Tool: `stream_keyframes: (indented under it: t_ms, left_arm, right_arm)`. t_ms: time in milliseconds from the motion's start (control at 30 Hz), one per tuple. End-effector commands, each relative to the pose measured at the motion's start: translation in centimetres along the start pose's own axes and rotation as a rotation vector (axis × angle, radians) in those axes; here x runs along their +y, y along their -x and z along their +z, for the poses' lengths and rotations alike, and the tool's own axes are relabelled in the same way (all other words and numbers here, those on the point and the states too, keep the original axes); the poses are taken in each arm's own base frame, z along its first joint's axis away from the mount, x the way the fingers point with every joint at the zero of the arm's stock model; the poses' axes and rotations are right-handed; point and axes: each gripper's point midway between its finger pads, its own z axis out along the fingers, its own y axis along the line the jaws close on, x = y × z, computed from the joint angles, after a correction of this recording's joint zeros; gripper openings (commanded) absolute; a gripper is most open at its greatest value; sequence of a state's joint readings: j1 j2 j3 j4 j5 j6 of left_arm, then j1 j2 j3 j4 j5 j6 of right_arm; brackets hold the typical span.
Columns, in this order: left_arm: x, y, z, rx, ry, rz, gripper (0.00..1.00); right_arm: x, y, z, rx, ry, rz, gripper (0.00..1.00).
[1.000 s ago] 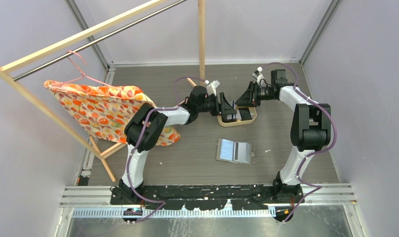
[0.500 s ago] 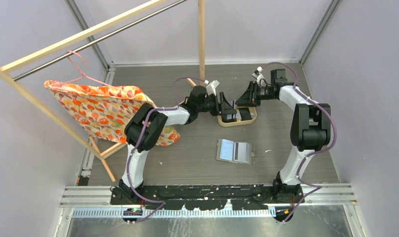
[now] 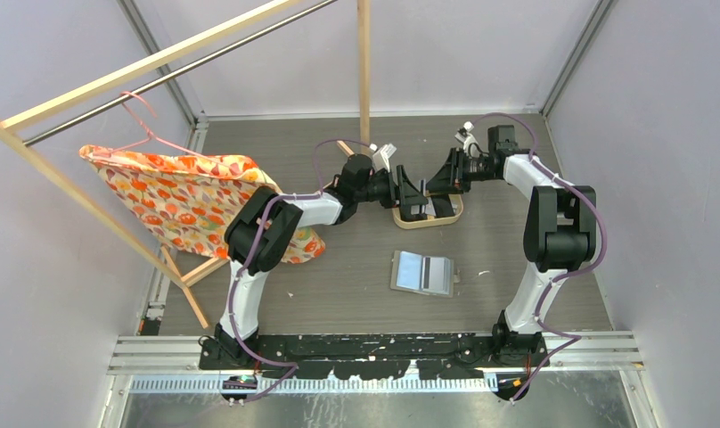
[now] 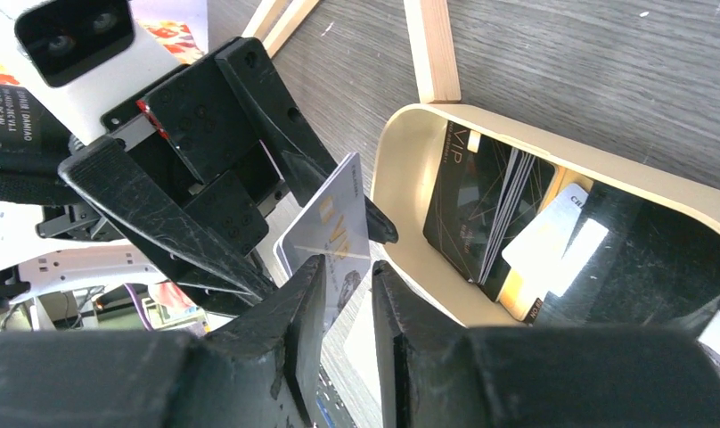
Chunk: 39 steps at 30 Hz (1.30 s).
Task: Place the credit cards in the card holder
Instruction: Pick up the credit card from the storage box.
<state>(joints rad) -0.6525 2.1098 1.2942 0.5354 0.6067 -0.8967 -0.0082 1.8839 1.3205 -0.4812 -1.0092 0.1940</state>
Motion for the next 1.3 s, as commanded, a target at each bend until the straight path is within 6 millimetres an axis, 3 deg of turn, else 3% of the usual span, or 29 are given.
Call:
stream_keyframes:
  t_ms: [0,133,500,1267]
  left_arm:
    - [-0.6,0.8,0.0,-0.021,-0.045,0.017,0.54]
    - [-0.4,1.0,-0.1,-0.026,-0.045,0.003,0.54]
    - [-0.6,1.1,-0.1,-0.027,-0.062,-0.004,0.54]
    - [-1.2,1.5,-0.2,-0.044,-0.143,-0.044,0.55]
  right_arm:
    - [2.2,1.2,-0.6,-0.028,0.060,-0.071,0.33]
    - [2.8,1.3,-0.8,-0.040,0.076,-0.089,0.39]
    - [3.3,1.1,-0.8,-0.033,0.121,-0.088,0.39]
    - [1.4,1.0,-0.2,-0.023,0.042,-0.049,0.32]
